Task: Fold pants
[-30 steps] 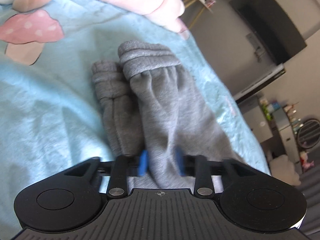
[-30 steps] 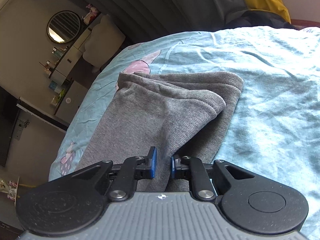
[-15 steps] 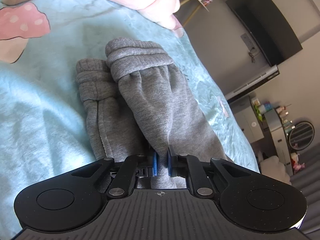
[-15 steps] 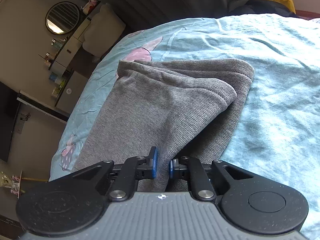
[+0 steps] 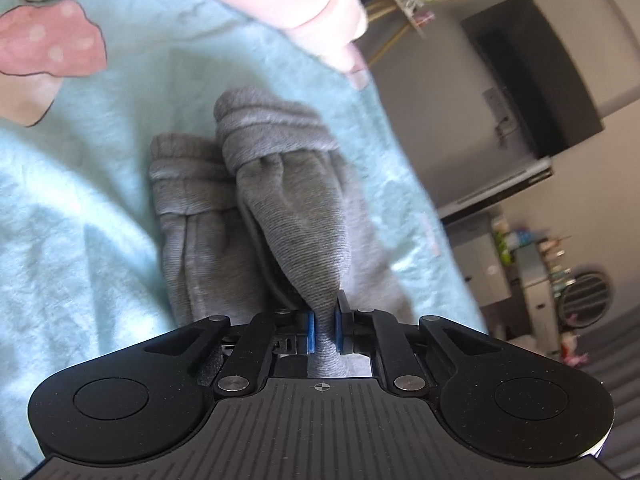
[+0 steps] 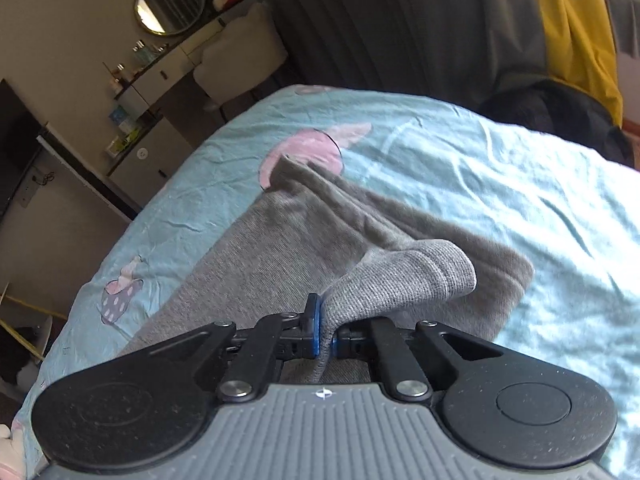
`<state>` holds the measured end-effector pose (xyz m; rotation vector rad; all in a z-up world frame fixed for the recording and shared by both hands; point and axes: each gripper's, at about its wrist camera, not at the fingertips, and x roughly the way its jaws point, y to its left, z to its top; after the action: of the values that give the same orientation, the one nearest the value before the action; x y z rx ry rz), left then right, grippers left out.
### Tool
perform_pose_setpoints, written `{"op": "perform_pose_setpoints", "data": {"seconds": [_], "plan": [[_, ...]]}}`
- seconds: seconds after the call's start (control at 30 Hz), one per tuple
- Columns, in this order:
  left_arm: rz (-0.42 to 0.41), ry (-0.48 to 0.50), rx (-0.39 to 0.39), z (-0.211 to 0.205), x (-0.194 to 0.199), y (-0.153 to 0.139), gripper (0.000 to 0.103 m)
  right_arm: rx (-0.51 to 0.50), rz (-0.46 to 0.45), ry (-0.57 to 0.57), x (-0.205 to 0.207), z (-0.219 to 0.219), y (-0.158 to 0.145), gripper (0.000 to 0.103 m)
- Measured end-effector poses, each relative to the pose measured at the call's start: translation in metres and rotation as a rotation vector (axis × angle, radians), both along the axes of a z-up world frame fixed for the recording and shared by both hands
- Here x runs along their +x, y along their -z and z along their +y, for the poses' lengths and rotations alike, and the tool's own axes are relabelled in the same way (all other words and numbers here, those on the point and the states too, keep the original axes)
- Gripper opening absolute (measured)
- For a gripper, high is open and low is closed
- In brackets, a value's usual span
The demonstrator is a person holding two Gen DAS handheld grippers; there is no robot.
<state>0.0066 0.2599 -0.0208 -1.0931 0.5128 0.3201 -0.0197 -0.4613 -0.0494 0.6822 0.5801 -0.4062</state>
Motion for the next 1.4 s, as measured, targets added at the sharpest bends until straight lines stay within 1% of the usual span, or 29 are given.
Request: {"op": "perform_pose_setpoints", "data": {"seconds": [0.1, 0.17, 0.23, 0.3, 0.33, 0.37, 0.4, 0.43, 0.47, 0.5, 0.57, 0.63, 0.67, 0.73, 0.8, 0.83, 0.9, 0.97, 1.03, 1.07, 1.13, 1.17, 1.23, 1.27, 1.3, 1.33, 1.37, 1.4], "plan": [[-0.019, 0.020, 0.043, -0.006, -0.012, -0.010, 0.011, -0.095, -0.038, -0.004, -0.011, 0.004, -0.018, 0.005], [-0.001, 0.030, 0.081, -0.008, -0.017, -0.008, 0.011, -0.143, -0.013, -0.009, -0.016, 0.005, -0.016, 0.005], [0.066, 0.044, 0.102, -0.009, -0.017, 0.003, 0.012, -0.189, 0.052, -0.023, -0.014, 0.003, -0.003, 0.005], [0.145, 0.059, 0.130, -0.012, -0.013, 0.012, 0.014, -0.208, 0.109, -0.044, -0.012, 0.002, 0.013, 0.006], [0.180, 0.058, 0.161, -0.016, -0.012, 0.013, 0.020, -0.218, 0.134, -0.049, -0.012, 0.003, 0.021, 0.006], [0.202, 0.048, 0.191, -0.019, -0.013, 0.011, 0.023, -0.231, 0.156, -0.046, -0.013, 0.004, 0.026, 0.007], [0.199, 0.033, 0.220, -0.020, -0.014, 0.007, 0.028, -0.242, 0.168, -0.038, -0.015, 0.004, 0.029, 0.008], [0.204, 0.013, 0.251, -0.023, -0.017, 0.001, 0.040, -0.247, 0.171, -0.030, -0.019, 0.004, 0.030, 0.012], [0.215, -0.012, 0.284, -0.025, -0.019, -0.007, 0.043, -0.248, 0.180, -0.020, -0.022, 0.001, 0.030, 0.018], [0.218, -0.035, 0.323, -0.027, -0.022, -0.016, 0.043, -0.258, 0.197, -0.002, -0.024, -0.001, 0.028, 0.021], [0.215, -0.069, 0.418, -0.034, -0.025, -0.035, 0.047, -0.282, 0.220, 0.053, -0.030, -0.007, 0.022, 0.029], [0.184, -0.082, 0.514, -0.045, -0.025, -0.053, 0.053, -0.317, 0.220, 0.155, -0.041, -0.011, 0.012, 0.032], [0.162, -0.064, 0.551, -0.054, -0.020, -0.061, 0.054, -0.340, 0.212, 0.199, -0.046, -0.010, 0.006, 0.032], [0.136, 0.025, 0.598, -0.076, -0.004, -0.069, 0.057, -0.372, 0.176, 0.237, -0.052, -0.003, -0.004, 0.032], [0.120, 0.133, 0.626, -0.103, 0.020, -0.069, 0.058, -0.372, 0.117, 0.215, -0.049, 0.014, -0.014, 0.032], [0.114, 0.186, 0.634, -0.118, 0.033, -0.066, 0.058, -0.368, 0.084, 0.186, -0.045, 0.026, -0.018, 0.032], [0.113, 0.264, 0.632, -0.145, 0.059, -0.058, 0.058, -0.358, 0.029, 0.070, -0.024, 0.059, -0.024, 0.032], [0.116, 0.330, 0.612, -0.172, 0.081, -0.044, 0.058, -0.345, 0.003, -0.103, 0.004, 0.103, -0.025, 0.032], [0.115, 0.363, 0.591, -0.189, 0.100, -0.032, 0.058, -0.348, -0.005, -0.298, 0.034, 0.151, -0.018, 0.032], [0.126, 0.375, 0.581, -0.195, 0.109, -0.024, 0.057, -0.364, -0.008, -0.411, 0.049, 0.182, -0.014, 0.032], [0.149, 0.366, 0.574, -0.199, 0.123, -0.011, 0.057, -0.398, -0.027, -0.588, 0.072, 0.234, -0.008, 0.032], [0.157, 0.357, 0.575, -0.196, 0.129, -0.004, 0.057, -0.428, -0.015, -0.676, 0.083, 0.261, -0.006, 0.032], [0.179, 0.343, 0.594, -0.190, 0.135, 0.007, 0.057, -0.483, 0.003, -0.793, 0.102, 0.303, -0.005, 0.033], [0.187, 0.332, 0.612, -0.185, 0.136, 0.011, 0.057, -0.475, -0.006, -0.873, 0.113, 0.322, -0.006, 0.034], [0.188, 0.320, 0.636, -0.181, 0.134, 0.014, 0.057, -0.443, -0.015, -0.933, 0.124, 0.335, -0.008, 0.035], [0.191, 0.316, 0.656, -0.176, 0.130, 0.014, 0.056, -0.397, -0.025, -0.995, 0.136, 0.348, -0.010, 0.040], [0.201, 0.311, 0.667, -0.174, 0.127, 0.013, 0.056, -0.361, -0.040, -1.044, 0.147, 0.361, -0.012, 0.048], [0.212, 0.302, 0.672, -0.170, 0.124, 0.012, 0.053, -0.344, -0.052, -1.081, 0.159, 0.373, -0.015, 0.052]]}}
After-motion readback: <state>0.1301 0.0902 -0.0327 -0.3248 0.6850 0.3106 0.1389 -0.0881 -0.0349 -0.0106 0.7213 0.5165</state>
